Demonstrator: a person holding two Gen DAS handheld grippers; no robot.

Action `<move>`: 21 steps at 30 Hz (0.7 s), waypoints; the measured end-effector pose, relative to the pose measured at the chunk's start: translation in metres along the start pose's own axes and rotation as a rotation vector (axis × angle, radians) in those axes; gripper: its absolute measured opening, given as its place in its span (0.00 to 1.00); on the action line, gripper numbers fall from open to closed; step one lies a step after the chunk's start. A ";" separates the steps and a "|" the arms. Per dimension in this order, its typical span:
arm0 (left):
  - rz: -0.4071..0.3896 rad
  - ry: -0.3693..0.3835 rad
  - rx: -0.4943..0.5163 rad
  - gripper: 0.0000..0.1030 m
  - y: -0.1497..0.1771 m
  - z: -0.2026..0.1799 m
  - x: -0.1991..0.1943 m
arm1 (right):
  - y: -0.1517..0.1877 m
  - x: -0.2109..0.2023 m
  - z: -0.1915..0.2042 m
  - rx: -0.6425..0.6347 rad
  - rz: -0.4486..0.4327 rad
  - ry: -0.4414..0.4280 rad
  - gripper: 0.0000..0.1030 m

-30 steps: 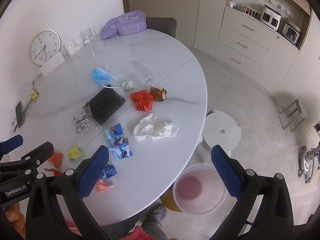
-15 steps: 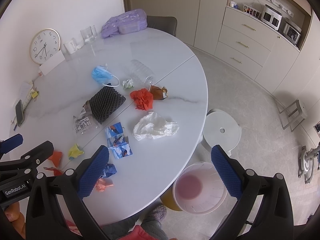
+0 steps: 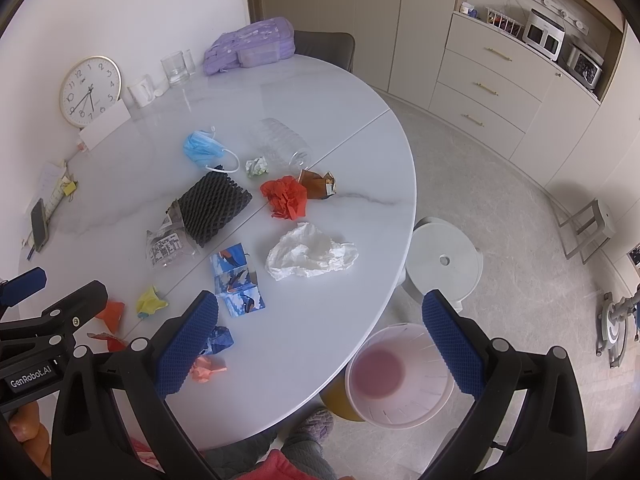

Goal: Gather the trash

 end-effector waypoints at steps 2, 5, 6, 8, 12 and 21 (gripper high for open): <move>-0.002 0.000 0.000 0.93 0.000 0.000 0.000 | -0.001 0.000 0.000 0.002 0.000 -0.001 0.98; 0.000 0.001 0.001 0.93 -0.001 0.000 0.000 | 0.000 0.000 0.000 0.001 0.000 0.000 0.98; 0.000 0.000 0.001 0.93 -0.001 0.000 0.000 | -0.001 0.000 0.000 0.001 0.000 -0.001 0.98; 0.001 0.002 0.002 0.93 -0.001 0.000 0.000 | 0.000 0.000 0.000 0.001 0.000 -0.003 0.98; -0.009 0.015 0.004 0.93 0.000 0.007 0.001 | 0.002 0.002 0.005 -0.014 -0.005 -0.015 0.98; 0.049 -0.003 -0.032 0.93 0.043 0.070 0.036 | 0.025 0.032 0.027 -0.056 0.034 -0.096 0.98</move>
Point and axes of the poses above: each gripper's, at about its wrist camera, not at the fingertips, and x roughly the way its jaws point, z to its left, y to its underside, the point moved 7 cm from there along x, roughly the way its jaws point
